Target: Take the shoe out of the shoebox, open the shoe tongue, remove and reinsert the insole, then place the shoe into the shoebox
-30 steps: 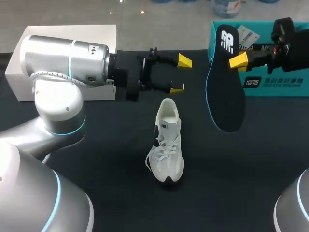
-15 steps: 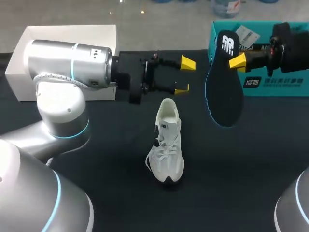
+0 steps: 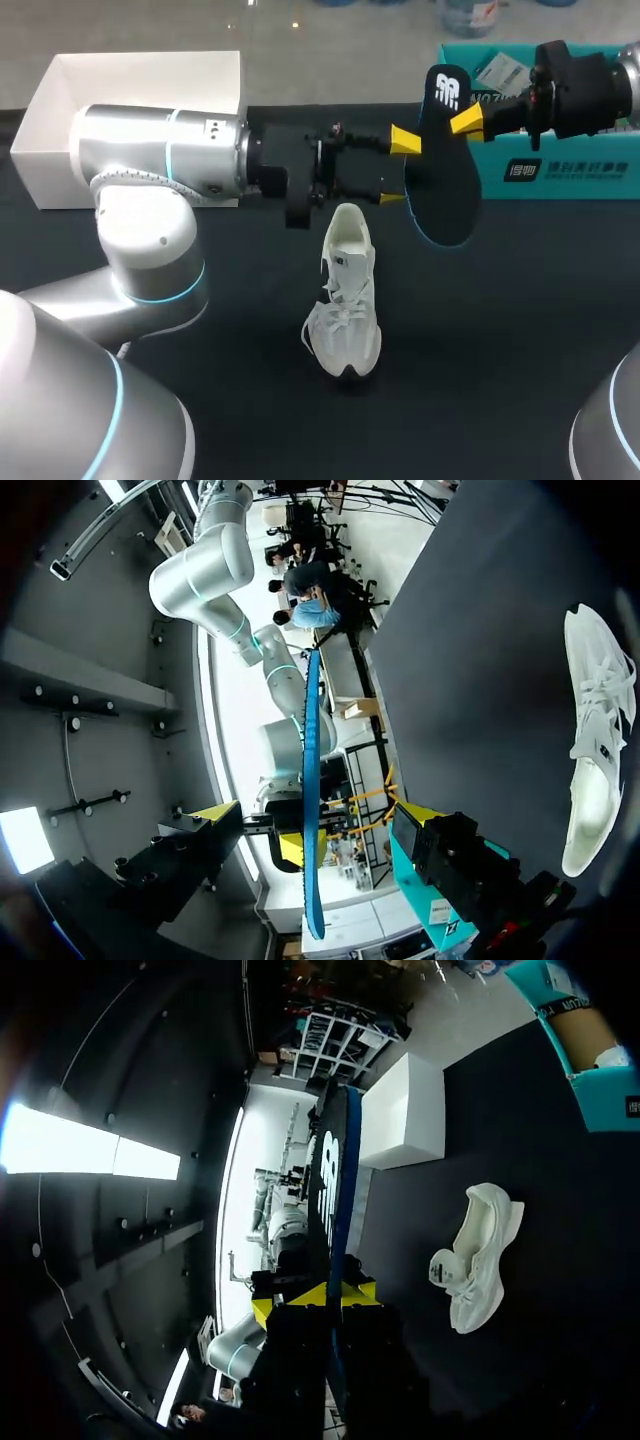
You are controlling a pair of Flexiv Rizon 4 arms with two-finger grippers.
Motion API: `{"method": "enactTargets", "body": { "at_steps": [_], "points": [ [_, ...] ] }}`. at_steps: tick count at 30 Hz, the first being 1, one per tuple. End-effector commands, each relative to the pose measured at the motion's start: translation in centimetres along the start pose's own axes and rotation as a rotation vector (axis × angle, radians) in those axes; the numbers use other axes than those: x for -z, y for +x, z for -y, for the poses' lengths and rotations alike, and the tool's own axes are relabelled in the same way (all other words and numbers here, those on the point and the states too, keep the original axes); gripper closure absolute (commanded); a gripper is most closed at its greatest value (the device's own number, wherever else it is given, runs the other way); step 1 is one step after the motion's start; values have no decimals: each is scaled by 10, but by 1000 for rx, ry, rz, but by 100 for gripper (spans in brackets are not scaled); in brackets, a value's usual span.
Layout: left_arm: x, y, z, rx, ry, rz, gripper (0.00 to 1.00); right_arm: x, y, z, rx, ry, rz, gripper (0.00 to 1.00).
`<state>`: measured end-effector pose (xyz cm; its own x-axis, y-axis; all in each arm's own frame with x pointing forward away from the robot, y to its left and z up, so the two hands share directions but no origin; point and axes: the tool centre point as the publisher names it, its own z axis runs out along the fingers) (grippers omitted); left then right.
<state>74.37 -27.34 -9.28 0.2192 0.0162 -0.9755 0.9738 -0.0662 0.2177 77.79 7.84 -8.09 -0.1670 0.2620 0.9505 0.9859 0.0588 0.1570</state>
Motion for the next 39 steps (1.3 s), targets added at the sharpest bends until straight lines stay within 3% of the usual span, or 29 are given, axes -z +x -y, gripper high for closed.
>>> {"method": "enactTargets", "body": {
  "at_steps": [1,2,4,7,8,11,15,18,22,23,24,30,39],
  "points": [
    [-9,3,1,-5,-14,1,2,-6,-4,-6,-10,13,-2,100],
    [-9,3,1,-6,-17,1,5,-7,-4,-6,-11,13,-1,100],
    [-11,4,0,-11,-25,-2,25,-8,-5,-6,-14,13,0,100],
    [-14,6,0,-17,-37,-17,41,-9,-5,-4,-18,8,-4,100],
    [-14,6,0,-19,-40,-22,51,-9,-5,-3,-18,8,-6,100],
    [-14,8,-1,-20,-47,-26,54,-9,-6,-1,-21,6,-9,100],
    [-16,10,-3,-17,-52,-28,72,-11,-7,0,-24,9,-13,100],
    [-17,11,-3,-14,-60,-28,100,-13,-7,2,-24,5,-21,100],
    [-17,15,-5,-5,-72,-36,100,-14,-9,6,-21,-15,-30,100],
    [-17,15,-5,4,-75,-35,100,-13,-9,6,-14,-25,-26,65],
    [-16,16,-6,16,-73,-31,100,-12,-8,7,-7,-44,-35,0],
    [-11,15,-9,42,-61,-24,100,-1,-1,18,45,-133,-82,0],
    [0,16,-13,76,-62,-12,100,28,-2,57,29,-187,-58,0]
  ]
}}
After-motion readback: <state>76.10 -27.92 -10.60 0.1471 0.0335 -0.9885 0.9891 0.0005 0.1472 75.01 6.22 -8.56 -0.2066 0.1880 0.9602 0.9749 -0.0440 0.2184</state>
